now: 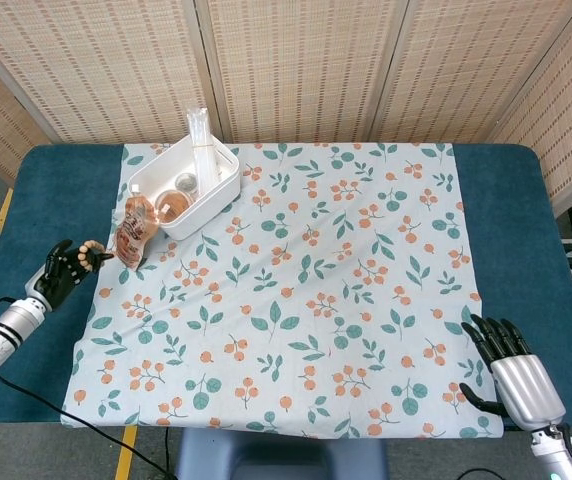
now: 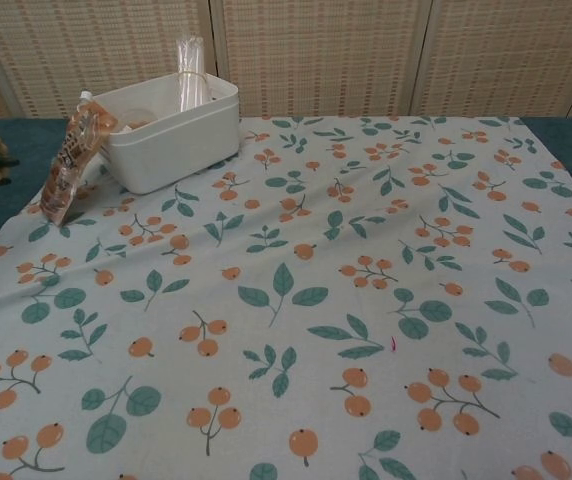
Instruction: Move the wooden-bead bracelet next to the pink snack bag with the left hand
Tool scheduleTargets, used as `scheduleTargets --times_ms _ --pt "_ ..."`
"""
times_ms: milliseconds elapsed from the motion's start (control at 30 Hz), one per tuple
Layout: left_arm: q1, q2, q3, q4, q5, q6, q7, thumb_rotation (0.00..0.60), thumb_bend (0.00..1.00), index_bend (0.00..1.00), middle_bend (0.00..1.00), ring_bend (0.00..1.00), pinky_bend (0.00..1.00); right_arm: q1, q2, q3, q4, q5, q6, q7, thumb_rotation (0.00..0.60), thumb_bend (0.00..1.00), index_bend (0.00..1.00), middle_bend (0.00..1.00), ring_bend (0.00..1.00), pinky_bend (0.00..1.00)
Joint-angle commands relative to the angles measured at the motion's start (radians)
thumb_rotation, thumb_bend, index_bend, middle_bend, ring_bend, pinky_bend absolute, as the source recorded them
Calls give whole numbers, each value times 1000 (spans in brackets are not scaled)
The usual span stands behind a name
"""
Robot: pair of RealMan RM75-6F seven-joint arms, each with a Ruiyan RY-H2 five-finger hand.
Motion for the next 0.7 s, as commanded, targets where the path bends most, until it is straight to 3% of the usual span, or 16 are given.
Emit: scheduleTargets --times_ms 33,300,433,533,600,700 --pt "3 1 -1 -5 0 1 3 107 518 641 667 201 0 0 0 0 0 0 0 0 450 237 0 0 0 0" --pt "0 -2 6 -7 -1 -2 2 120 762 645 668 201 0 -3 3 0 2 -1 8 5 451 236 0 0 0 0" --pt "3 -8 -4 -12 0 -4 23 151 805 627 664 201 0 -3 3 0 1 -1 8 5 450 236 0 0 0 0" --pt "10 -22 -21 -22 4 6 62 245 809 605 661 201 0 -4 3 0 1 0 10 4 450 236 0 0 0 0" --pt "15 -27 -26 -24 5 4 74 324 751 581 651 201 0 -4 3 0 1 -1 9 4 450 237 0 0 0 0" --pt "15 -30 -27 -24 9 9 86 331 607 570 646 201 0 -3 3 -1 1 0 6 2 451 236 0 0 0 0"
